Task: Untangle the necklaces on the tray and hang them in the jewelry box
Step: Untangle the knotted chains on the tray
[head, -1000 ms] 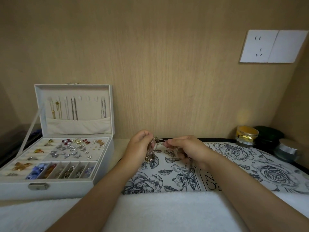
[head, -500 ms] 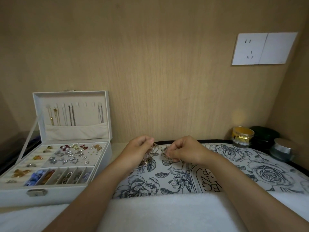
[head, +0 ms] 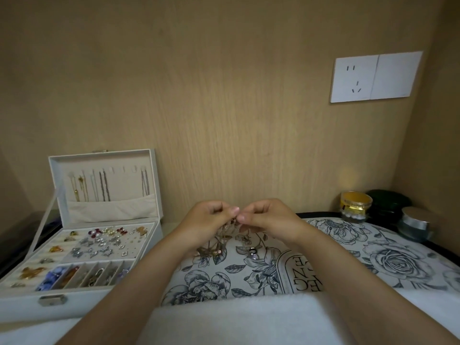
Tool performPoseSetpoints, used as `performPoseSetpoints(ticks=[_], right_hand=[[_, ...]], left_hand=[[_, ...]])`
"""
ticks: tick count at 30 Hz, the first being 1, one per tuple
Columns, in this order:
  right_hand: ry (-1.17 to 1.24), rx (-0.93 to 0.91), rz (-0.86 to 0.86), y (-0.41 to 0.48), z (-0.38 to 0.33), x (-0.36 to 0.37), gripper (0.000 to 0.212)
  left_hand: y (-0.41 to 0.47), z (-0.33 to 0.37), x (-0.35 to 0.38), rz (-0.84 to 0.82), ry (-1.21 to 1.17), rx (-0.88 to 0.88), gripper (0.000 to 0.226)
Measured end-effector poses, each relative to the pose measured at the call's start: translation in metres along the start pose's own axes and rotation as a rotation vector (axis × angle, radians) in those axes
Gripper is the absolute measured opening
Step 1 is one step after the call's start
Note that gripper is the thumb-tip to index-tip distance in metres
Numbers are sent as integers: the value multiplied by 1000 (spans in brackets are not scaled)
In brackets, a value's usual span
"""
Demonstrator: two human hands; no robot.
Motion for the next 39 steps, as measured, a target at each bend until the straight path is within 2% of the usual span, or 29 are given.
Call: performPoseSetpoints(ticks=[3, 7, 10, 13, 15, 19, 23, 25, 28, 31, 36, 39], right_hand=[[100, 15, -9, 1, 0, -4, 9], [198, 71, -103, 1, -1, 11, 23], [119, 84, -145, -1, -1, 18, 28], [89, 77, -157, -3, -3, 15, 23], [-9, 47, -145, -3, -3, 10, 19], [-273, -60, -106, 3, -3, 6, 6], [-506, -135, -79, 6, -2, 5, 10], [-620, -162, -39, 7, 0, 1, 11], [-638, -161, -16, 6, 2, 0, 17], [-673, -142, -20, 6, 4, 2, 17], [-438, 46, -132, -2, 13, 12, 7], [-418, 124, -211, -9, 17, 16, 7]], left_hand=[[7, 7, 5, -75, 91, -3, 27], [11, 17, 17, -212, 172, 3, 34], [13, 23, 20, -237, 144, 16, 38], [14, 20, 17, -216, 72, 25, 28], [13, 14, 11, -184, 24, 30, 26], [8, -9, 8, -156, 38, -31, 37], [2, -25, 7, -143, 85, -54, 29], [1, -27, -1, -80, 124, -32, 28], [-2, -31, -10, 17, 217, -2, 30], [-9, -45, -12, 52, 40, -43, 28], [-18, -64, -17, 116, -287, -117, 28], [-19, -67, -12, 121, -378, -131, 29]])
Point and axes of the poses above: each hand's wrist, its own y-axis towards the middle knuckle, its own x-axis out of the palm, z = x × y, the point moved 10 cm from there along y, towards the middle knuckle, and after that the axes turned 7 degrees about z, right-handed, at the moved point
